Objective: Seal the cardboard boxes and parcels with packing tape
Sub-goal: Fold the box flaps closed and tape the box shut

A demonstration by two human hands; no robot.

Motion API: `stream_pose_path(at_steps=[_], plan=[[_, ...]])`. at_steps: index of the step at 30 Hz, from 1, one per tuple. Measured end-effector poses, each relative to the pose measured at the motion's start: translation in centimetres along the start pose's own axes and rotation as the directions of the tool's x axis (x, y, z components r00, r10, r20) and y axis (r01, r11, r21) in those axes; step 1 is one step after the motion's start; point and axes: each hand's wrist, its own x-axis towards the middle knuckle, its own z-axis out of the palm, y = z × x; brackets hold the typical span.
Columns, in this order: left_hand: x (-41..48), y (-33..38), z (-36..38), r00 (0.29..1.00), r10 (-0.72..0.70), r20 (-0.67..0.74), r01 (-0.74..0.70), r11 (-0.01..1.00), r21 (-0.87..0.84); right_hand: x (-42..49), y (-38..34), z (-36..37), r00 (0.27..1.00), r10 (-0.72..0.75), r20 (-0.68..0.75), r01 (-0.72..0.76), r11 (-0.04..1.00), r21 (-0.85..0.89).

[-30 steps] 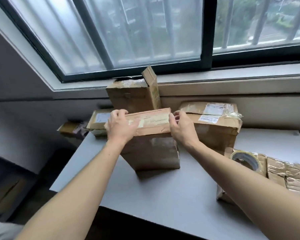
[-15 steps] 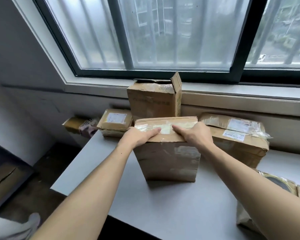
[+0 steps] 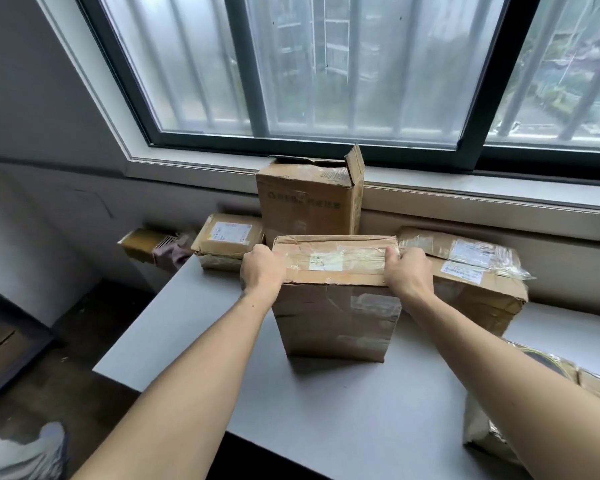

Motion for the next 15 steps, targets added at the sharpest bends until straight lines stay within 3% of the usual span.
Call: stream_pose_path(at_steps=[3,8,15], plan=[[-0.6,0.1,-0.3,1.0,0.005,-0.004,-0.005,1.0,0.002,-0.1,0.3,0.0,0.999,-0.001,0.042,0.0,1.0,0.021],[-1.2,0.1,-0.2,0.962,-0.002,0.274,0.005,1.0,-0.012,-0.7,0.3,0.5,0.987,0.06,0.147,-0.068,0.996,0.05],[0.6,-2.1,-0.8,0.991,-0.043,0.124,0.064,0.982,-0.176,-1.6,-1.2,0.8,0.997,-0.039,0.064,0.04,0.999,-0.017]])
